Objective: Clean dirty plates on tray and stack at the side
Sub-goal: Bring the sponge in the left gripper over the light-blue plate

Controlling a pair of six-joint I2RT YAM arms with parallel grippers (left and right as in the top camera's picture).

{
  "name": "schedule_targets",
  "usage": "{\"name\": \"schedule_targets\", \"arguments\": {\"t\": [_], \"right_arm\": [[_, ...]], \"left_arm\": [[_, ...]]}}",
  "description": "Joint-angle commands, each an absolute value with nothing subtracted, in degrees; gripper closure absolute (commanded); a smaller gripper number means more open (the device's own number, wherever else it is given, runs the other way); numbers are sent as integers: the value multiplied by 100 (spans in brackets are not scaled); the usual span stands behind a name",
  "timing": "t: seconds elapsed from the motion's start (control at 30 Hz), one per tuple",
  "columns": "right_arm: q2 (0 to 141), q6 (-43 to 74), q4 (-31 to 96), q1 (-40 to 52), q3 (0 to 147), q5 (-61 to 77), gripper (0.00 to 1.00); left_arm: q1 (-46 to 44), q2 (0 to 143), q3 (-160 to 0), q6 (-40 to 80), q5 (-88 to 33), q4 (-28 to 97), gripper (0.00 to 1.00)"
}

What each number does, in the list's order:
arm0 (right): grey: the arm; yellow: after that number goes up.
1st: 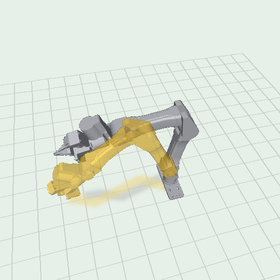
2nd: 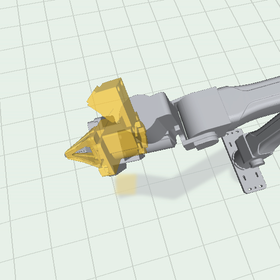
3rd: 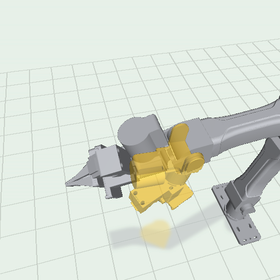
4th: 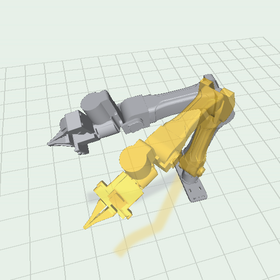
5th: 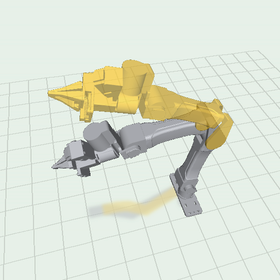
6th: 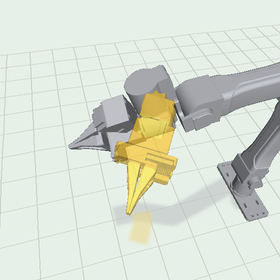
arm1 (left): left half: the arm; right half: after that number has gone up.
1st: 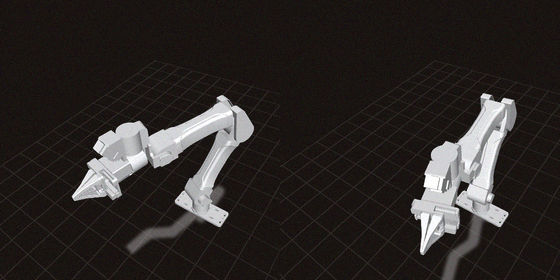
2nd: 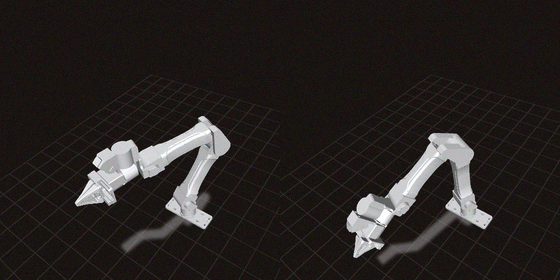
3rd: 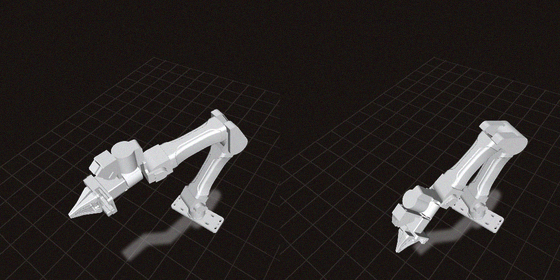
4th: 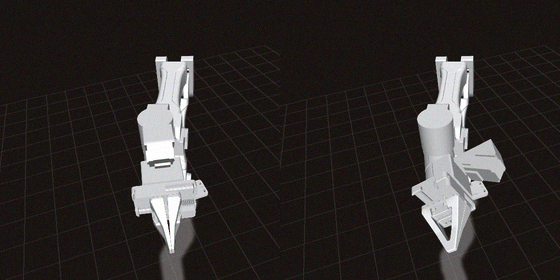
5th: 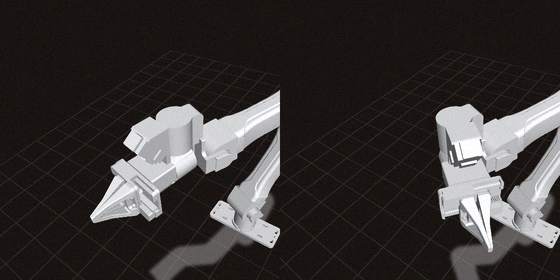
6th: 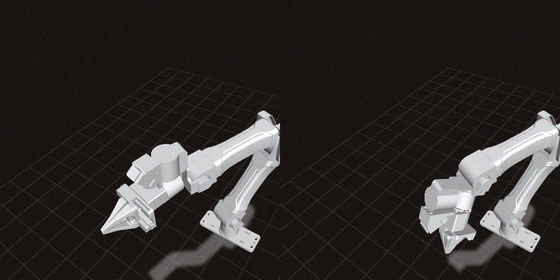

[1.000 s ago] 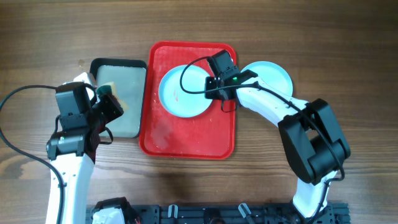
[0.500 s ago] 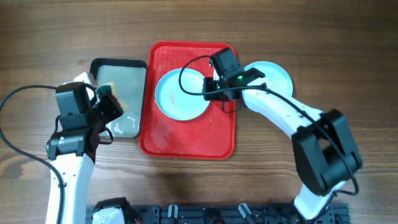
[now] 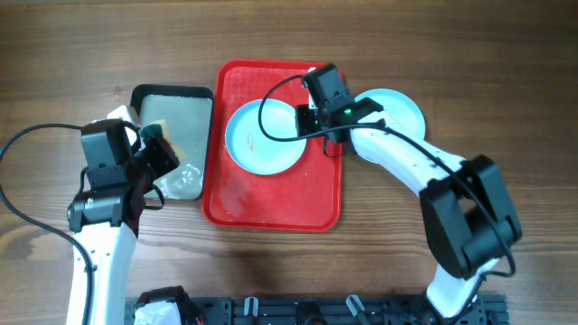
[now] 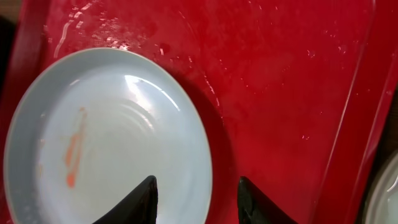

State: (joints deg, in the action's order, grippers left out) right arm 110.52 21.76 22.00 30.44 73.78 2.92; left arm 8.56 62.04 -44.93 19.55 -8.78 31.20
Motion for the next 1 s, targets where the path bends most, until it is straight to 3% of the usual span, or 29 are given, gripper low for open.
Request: {"name": "schedule_targets", "arguments": {"t": [0.0, 0.1, 0.23, 0.33, 0.5, 0.77, 0.97], "right_arm": [[11480, 2056, 2018, 3020, 7461, 222, 58], [11587, 2056, 1979, 3022, 7461, 283, 61], [11587, 2058, 1964, 3022, 7461, 276, 86], [11587, 2060, 1966, 3022, 7461, 279, 93], [11587, 2158, 2165, 3020, 7463, 276, 96], [11577, 3332, 2571, 3004, 7463, 279, 96], [11493, 3181, 2794, 3004, 7463, 276, 96]], "left_arm": [[886, 6228, -4456, 1879, -825, 3114, 95], [886, 6228, -4456, 1881, -825, 3114, 95], [886, 6228, -4456, 1879, -825, 3114, 95], [886, 6228, -4456, 1876, -825, 3116, 95], [886, 6228, -4456, 1833, -825, 3116, 95], [884, 6228, -4456, 1835, -827, 3159, 96], [884, 6228, -4456, 1817, -827, 3181, 96]]}}
